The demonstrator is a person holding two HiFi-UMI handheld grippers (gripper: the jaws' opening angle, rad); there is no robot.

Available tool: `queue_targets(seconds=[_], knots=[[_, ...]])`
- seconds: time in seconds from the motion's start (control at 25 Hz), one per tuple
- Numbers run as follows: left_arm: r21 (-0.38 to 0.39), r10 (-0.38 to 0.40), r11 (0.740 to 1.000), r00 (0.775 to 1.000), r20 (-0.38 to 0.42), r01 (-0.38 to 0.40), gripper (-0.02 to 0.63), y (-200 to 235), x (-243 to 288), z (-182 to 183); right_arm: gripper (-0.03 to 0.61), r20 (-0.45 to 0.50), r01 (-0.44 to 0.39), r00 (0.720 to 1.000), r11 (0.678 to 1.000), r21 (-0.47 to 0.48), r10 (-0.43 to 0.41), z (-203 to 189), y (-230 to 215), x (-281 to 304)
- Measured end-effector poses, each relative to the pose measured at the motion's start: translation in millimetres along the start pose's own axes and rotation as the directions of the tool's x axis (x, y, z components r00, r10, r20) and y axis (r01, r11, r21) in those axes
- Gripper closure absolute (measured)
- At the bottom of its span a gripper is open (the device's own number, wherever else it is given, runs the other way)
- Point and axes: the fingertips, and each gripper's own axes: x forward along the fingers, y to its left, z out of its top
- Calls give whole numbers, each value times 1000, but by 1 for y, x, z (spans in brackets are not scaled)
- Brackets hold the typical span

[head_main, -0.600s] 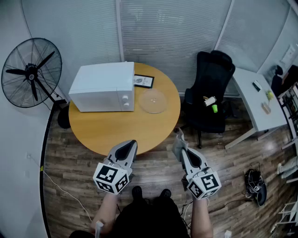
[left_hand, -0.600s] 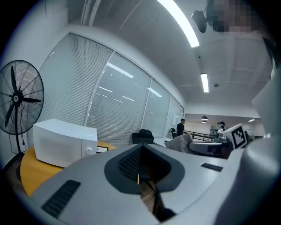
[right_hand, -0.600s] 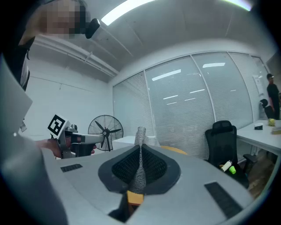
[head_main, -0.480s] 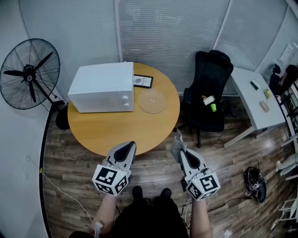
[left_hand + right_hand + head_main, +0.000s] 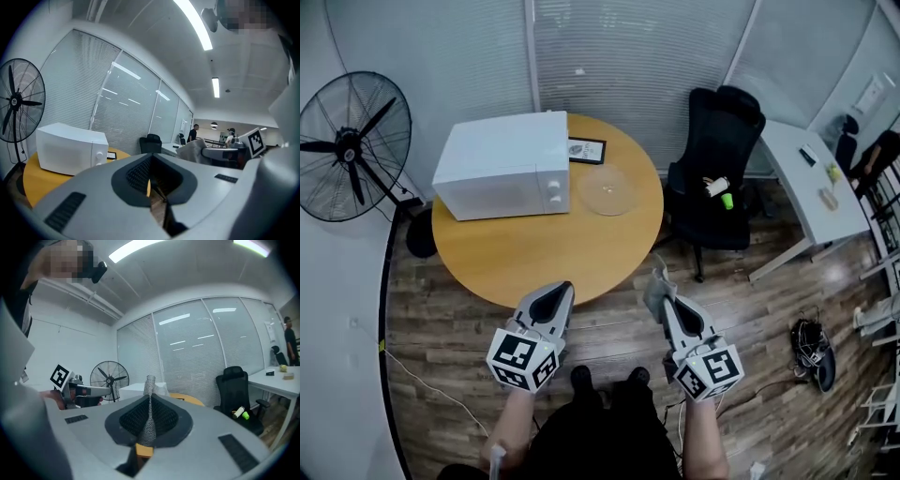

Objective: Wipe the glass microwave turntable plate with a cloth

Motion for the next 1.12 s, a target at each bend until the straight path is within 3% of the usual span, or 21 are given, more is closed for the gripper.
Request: queue_targets(seconds=[0.52,1.12], knots=[[-11,-18,1000,998,-55,17,618,11,27,-19,558,-2,22,1000,1000,16,-22,-10,-13,17],[-22,50,998,995,-85,-52,617,14,148,2,557,18,-94,995,995,24,94,15,-119,87]])
